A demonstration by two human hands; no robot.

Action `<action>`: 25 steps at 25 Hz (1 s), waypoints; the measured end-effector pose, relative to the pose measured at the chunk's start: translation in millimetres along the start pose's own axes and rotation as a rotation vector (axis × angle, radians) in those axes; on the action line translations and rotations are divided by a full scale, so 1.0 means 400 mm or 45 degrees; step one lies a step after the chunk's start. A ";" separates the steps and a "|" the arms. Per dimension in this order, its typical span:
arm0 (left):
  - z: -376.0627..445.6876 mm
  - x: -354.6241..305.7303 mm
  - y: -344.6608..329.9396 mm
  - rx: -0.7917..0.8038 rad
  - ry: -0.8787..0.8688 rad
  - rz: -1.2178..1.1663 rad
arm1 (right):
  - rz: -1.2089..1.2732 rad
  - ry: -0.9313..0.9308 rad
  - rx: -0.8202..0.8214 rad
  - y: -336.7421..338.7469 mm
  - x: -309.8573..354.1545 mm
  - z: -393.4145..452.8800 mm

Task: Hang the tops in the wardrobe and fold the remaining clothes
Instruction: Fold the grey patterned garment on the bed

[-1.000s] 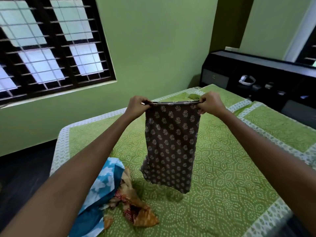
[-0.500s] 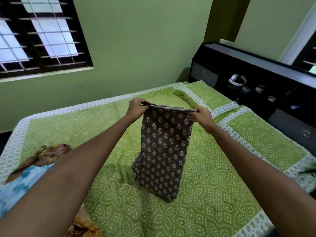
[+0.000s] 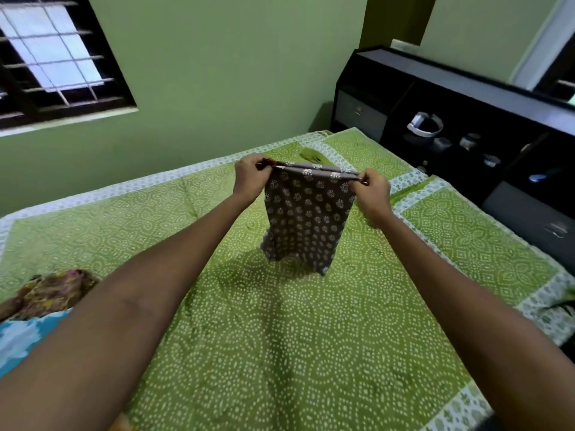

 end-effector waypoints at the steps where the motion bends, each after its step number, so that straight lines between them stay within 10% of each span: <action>1: -0.019 0.002 -0.005 0.009 -0.010 -0.007 | -0.004 0.009 -0.002 0.007 -0.012 -0.013; 25: -1.511 0.538 -0.067 1.398 0.652 0.523 | -1.107 -0.258 0.860 -0.257 -0.970 -1.223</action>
Point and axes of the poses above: each hand's wrist, its own z-axis towards the middle knuckle, its own y-axis out of the back of the hand, x = y × z, the point moved 4 cm from there along z, towards the middle knuckle, and after that the axes turned 10 degrees about -y, right-handed, at the moved point
